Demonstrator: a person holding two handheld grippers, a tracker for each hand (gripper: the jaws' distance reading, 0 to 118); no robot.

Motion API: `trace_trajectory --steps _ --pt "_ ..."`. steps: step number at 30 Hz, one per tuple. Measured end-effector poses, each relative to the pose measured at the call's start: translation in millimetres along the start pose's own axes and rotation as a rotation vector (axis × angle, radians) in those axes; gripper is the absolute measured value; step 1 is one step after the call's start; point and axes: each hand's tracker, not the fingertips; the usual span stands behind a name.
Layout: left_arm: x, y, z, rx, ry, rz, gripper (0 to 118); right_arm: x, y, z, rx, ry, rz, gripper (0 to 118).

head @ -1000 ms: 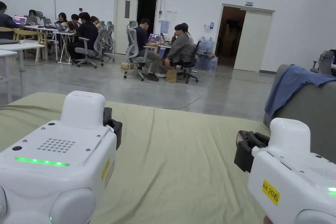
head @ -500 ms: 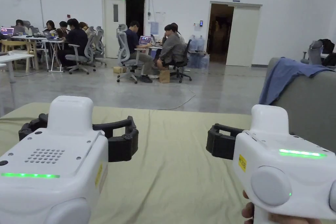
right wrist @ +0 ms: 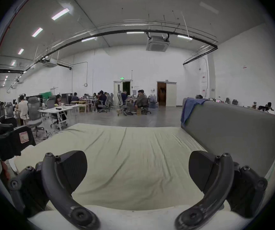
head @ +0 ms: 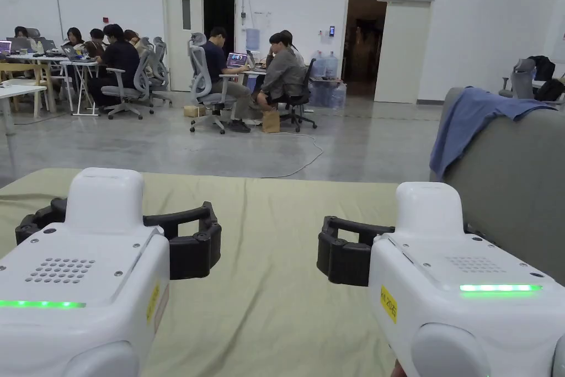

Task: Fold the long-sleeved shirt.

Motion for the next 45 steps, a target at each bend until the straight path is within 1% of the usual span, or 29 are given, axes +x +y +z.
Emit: trace_trajectory --steps 6,14,22,24,27,32,40,45 --pt "-5 0 1 -0.049 -0.073 0.05 118 -2 -5 8 0.007 -0.014 0.0 118" --pt "-3 -1 3 -0.036 -0.057 -0.025 118 2 -4 7 0.001 -0.013 -0.019 118" --pt "-2 -3 0 -0.038 -0.061 -0.016 118 -1 -4 9 0.011 -0.019 -0.003 118" --pt "1 -4 0 -0.032 -0.059 -0.036 118 -2 -3 9 0.01 -0.023 0.002 118" --pt "3 -4 0 -0.029 -0.054 -0.05 118 -1 -3 10 0.008 -0.023 -0.002 118" --pt "3 -3 0 -0.035 -0.073 -0.032 118 0 -2 12 0.005 -0.02 -0.009 118" --pt "2 -2 1 -0.035 -0.077 -0.032 118 -4 -3 13 0.017 -0.039 0.013 118" --pt "2 -3 2 -0.043 -0.079 -0.036 118 -4 -3 13 0.011 -0.029 0.004 118"
